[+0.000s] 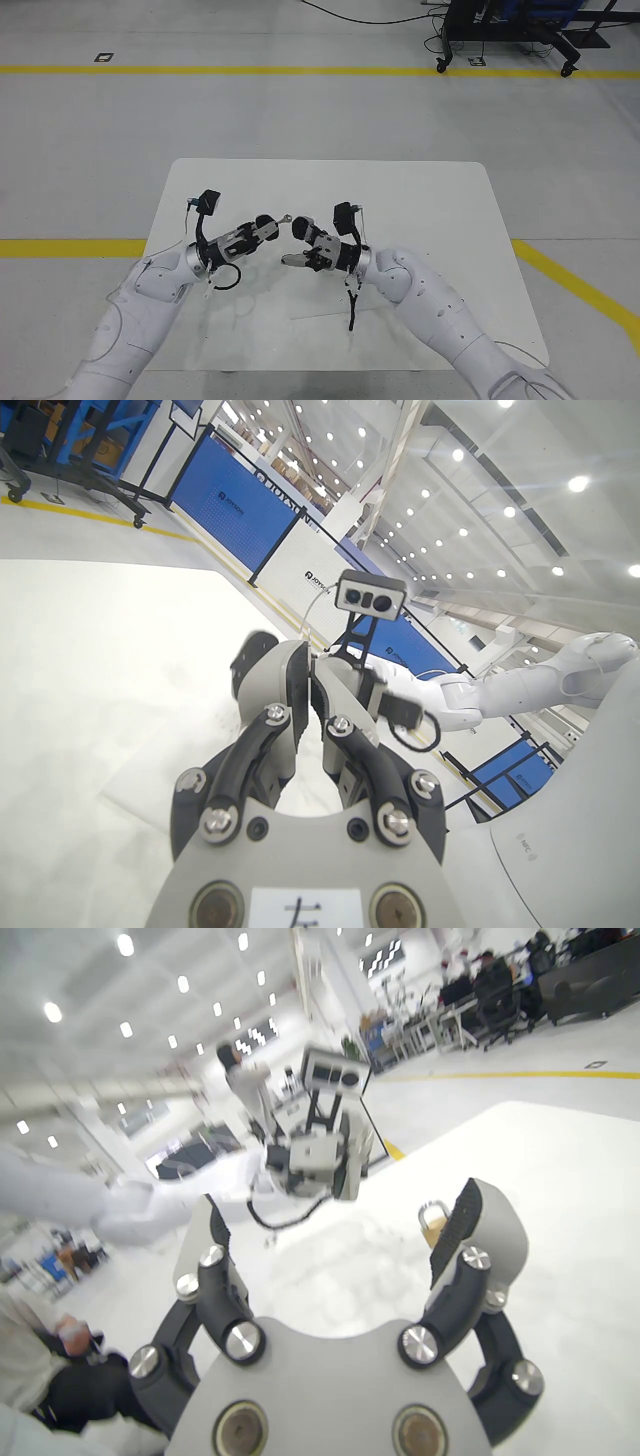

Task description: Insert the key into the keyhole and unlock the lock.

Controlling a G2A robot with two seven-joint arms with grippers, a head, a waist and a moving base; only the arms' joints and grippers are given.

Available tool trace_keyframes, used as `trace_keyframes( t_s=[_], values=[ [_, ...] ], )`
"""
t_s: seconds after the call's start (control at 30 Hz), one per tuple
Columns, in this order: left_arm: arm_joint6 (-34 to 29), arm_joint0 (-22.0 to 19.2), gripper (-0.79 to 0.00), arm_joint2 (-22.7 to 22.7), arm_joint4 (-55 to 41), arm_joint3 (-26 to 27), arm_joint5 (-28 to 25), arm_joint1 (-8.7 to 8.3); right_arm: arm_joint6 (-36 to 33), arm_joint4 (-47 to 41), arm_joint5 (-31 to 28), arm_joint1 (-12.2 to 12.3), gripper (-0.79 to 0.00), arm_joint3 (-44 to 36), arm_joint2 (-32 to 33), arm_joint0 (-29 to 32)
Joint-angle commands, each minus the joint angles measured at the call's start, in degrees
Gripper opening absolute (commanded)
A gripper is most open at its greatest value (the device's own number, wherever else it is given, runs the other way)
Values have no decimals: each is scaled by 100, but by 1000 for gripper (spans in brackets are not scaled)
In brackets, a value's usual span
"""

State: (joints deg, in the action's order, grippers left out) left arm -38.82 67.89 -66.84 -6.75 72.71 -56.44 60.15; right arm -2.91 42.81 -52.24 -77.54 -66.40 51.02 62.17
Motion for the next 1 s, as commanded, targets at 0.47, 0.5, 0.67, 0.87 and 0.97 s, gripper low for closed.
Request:
trace_keyframes(
  t_s=[0.47, 0.5, 0.67, 0.87, 0.97],
  values=[
    [-919, -143, -785, 366, 459, 341, 16, -229, -1789, -791, -531, 505, -58, -835, 807, 604],
    [-894, -151, -785, 390, 507, 341, -9, -245, -1834, -922, -535, 512, -86, -823, 797, 594],
    [-787, -202, -785, 568, 637, 373, -115, -299, -2102, -1349, -495, 527, -406, -720, 666, 468],
    [-742, -268, -785, 633, 668, 372, -156, -365, -2062, -1532, -384, 520, -499, -577, 583, 337],
    [-732, -257, -785, 619, 656, 408, -156, -386, -2027, -1556, -380, 518, -520, -534, 544, 303]
  ],
)
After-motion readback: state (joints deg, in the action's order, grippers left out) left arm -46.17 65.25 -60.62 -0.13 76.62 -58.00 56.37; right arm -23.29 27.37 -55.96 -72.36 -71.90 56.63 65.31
